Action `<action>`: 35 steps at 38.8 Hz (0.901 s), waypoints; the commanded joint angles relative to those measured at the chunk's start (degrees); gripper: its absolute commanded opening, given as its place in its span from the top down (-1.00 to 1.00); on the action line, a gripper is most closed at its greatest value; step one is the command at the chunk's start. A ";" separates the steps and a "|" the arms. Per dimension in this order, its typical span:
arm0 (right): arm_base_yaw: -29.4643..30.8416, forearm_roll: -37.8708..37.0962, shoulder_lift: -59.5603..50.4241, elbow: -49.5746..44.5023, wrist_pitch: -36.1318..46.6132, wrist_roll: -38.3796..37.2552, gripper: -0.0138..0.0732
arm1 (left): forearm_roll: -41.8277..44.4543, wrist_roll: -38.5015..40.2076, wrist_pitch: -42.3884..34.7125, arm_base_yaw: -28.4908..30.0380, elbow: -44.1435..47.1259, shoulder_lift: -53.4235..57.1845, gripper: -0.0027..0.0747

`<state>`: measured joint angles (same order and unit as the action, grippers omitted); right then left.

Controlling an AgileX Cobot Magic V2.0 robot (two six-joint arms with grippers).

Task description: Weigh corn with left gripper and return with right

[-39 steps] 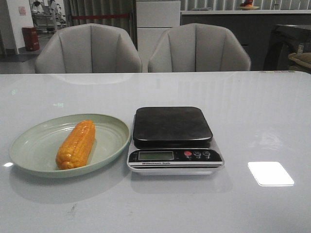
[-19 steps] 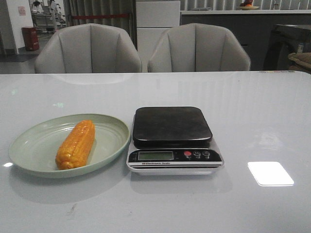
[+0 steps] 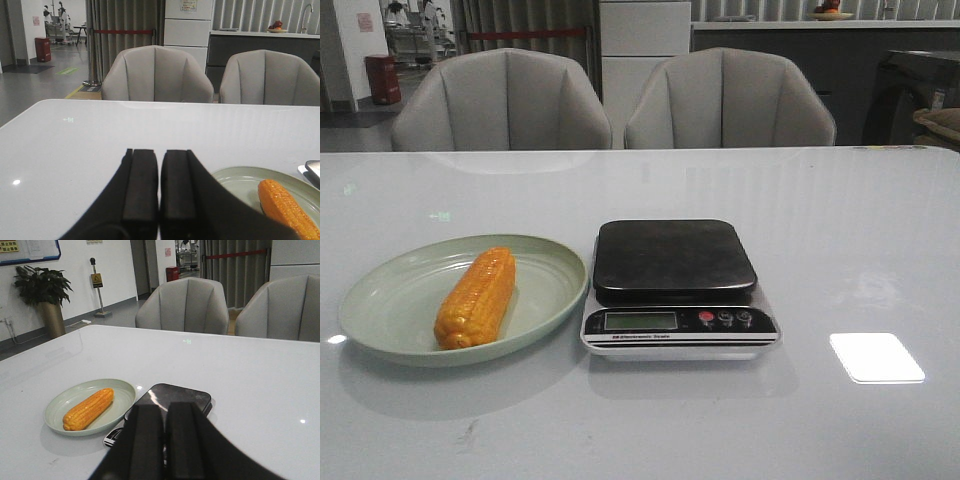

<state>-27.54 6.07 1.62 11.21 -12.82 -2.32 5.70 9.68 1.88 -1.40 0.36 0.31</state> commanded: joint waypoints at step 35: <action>27.64 -9.18 -3.32 -10.68 10.58 0.68 0.25 | -0.56 0.11 -4.46 -0.34 1.81 1.32 0.61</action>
<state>-0.51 0.00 -0.49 0.56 -8.44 -2.32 5.70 9.68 1.88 -1.40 0.36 0.31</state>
